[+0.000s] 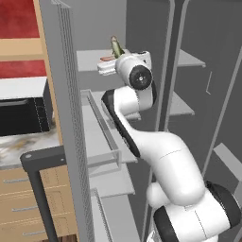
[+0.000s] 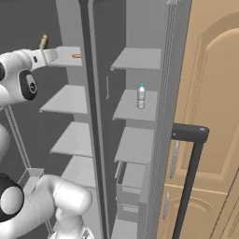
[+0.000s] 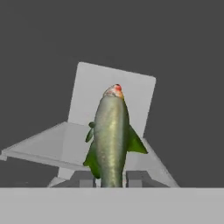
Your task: There's a fish in the fridge that needs to be moved to the freezer for freezing. Pick up the fish from the fridge, place it on any shelf in the freezer, and close the fridge and freezer doors when done.
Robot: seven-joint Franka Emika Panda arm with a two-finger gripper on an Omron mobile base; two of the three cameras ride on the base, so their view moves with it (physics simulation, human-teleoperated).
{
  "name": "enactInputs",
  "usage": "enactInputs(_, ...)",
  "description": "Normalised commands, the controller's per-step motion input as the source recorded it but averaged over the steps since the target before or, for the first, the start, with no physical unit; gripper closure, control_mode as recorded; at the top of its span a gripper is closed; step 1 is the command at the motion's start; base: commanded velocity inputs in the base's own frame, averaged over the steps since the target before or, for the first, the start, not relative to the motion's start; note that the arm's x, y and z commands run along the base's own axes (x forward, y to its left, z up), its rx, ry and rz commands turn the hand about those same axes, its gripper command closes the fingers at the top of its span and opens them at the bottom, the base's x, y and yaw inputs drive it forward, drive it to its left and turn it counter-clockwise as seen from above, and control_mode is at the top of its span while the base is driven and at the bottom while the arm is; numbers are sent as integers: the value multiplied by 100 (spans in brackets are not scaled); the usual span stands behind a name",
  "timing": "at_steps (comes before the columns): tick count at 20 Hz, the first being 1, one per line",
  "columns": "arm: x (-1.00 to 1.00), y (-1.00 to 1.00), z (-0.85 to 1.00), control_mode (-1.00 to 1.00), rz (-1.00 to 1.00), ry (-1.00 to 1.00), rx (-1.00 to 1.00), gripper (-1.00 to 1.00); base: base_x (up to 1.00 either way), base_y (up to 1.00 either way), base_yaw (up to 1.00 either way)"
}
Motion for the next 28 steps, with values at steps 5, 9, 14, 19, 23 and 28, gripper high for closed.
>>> enactInputs(5, -81, -43, 1, -100, -12, 21, -21, 100, 0, 0, 0)
enactInputs(9, -54, -89, 0, -100, -5, 4, -12, 100, 0, 0, 0)
enactInputs(14, -61, -97, -3, -100, -3, 0, -6, 100, 0, 0, 0)
enactInputs(19, -63, -91, 0, -100, -3, 0, -2, 100, 0, 0, 0)
enactInputs(23, -32, -83, 0, -100, -5, 0, 0, 100, 0, 0, 0)
enactInputs(28, -11, -59, 0, -100, -13, -7, 3, 100, 0, 0, 0)
